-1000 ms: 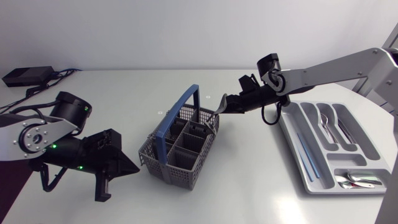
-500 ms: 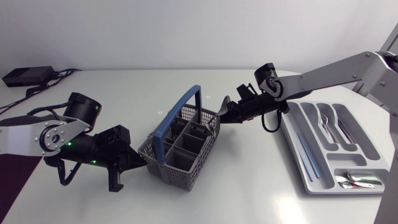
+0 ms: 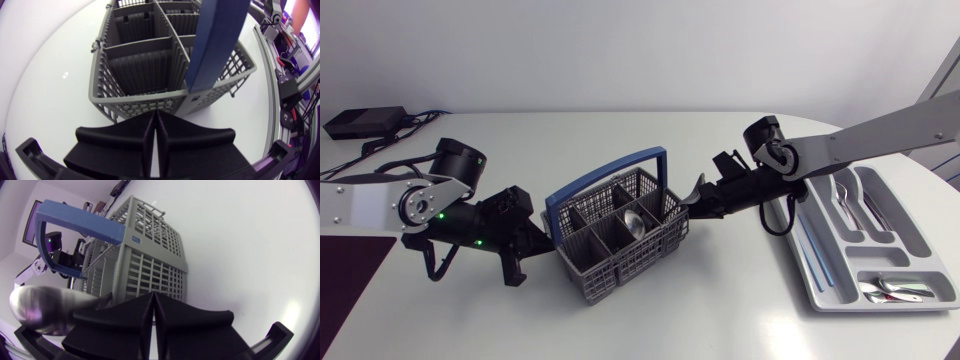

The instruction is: Sort the cutlery from the basket into the organizer compartments.

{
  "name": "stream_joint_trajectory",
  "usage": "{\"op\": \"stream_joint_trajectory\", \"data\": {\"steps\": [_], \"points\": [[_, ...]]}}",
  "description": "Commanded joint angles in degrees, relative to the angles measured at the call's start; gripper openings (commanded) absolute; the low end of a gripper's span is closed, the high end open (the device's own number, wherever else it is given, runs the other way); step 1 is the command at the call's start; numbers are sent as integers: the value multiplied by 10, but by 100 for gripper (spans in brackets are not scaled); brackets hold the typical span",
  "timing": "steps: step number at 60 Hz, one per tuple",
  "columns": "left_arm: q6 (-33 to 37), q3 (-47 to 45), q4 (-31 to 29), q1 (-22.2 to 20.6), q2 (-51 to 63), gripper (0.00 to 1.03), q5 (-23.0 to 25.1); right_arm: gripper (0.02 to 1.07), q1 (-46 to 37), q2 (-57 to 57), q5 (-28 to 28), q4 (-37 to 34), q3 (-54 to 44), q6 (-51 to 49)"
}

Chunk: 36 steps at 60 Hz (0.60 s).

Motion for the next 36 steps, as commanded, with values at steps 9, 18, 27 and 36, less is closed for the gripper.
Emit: {"op": "stream_joint_trajectory", "data": {"steps": [9, 18, 27, 36], "points": [[-30, 86, 27, 1, 57, 3, 12, 8, 8, -59, -29, -10, -56, -21], [-37, 111, 35, 0, 85, 3, 12, 8, 16, -95, -16, -10, -83, -27], [-47, 129, 41, 2, 104, 3, 12, 8, 36, -124, 15, -10, -106, -36], [-54, 144, 44, 1, 116, 3, 12, 8, 44, -133, 25, -8, -111, -36]]}}
